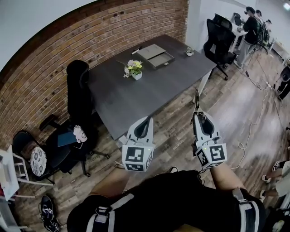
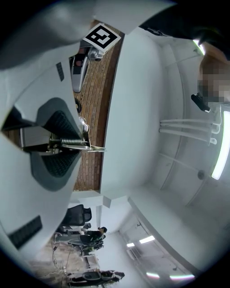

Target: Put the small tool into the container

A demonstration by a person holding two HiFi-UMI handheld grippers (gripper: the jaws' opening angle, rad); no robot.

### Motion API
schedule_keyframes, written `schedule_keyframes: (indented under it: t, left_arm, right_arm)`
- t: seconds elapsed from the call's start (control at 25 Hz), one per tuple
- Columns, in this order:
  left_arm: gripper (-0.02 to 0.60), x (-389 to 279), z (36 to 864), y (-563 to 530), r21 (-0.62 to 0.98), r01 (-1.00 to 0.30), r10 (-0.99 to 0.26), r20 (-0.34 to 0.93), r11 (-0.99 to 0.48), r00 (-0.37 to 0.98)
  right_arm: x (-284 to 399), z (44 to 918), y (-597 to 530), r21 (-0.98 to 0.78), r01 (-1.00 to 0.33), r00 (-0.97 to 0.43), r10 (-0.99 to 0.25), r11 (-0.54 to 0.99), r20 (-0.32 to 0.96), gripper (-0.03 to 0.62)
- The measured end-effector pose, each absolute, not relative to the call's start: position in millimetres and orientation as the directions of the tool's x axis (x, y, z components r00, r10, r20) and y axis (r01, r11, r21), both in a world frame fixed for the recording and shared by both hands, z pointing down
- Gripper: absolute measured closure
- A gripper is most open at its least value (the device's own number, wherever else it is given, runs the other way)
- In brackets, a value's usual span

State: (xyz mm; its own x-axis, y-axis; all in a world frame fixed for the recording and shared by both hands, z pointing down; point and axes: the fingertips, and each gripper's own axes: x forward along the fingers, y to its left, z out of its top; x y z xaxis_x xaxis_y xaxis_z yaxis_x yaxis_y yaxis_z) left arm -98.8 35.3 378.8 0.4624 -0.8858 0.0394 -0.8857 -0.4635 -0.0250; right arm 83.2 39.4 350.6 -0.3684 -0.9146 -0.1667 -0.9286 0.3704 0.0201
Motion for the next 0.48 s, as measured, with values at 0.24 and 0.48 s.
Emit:
schedule_keyframes:
  t: [0.24, 0.48]
  left_arm:
    - [0.572, -107, 384, 15, -0.028, -0.886, -0.886, 0.047, -0.463, 0.462]
    - [0.572, -113, 392, -23, -0.009, -0.899, -0.897, 0.062, -0.438, 0.437]
  right_arm:
    - [81, 357, 15, 0.011, -0.931, -0.361, -0.919, 0.364, -0.159, 0.511]
    - [75, 364, -25, 0.004, -0.92, -0.387, -0.91, 0.391, -0.148, 0.511]
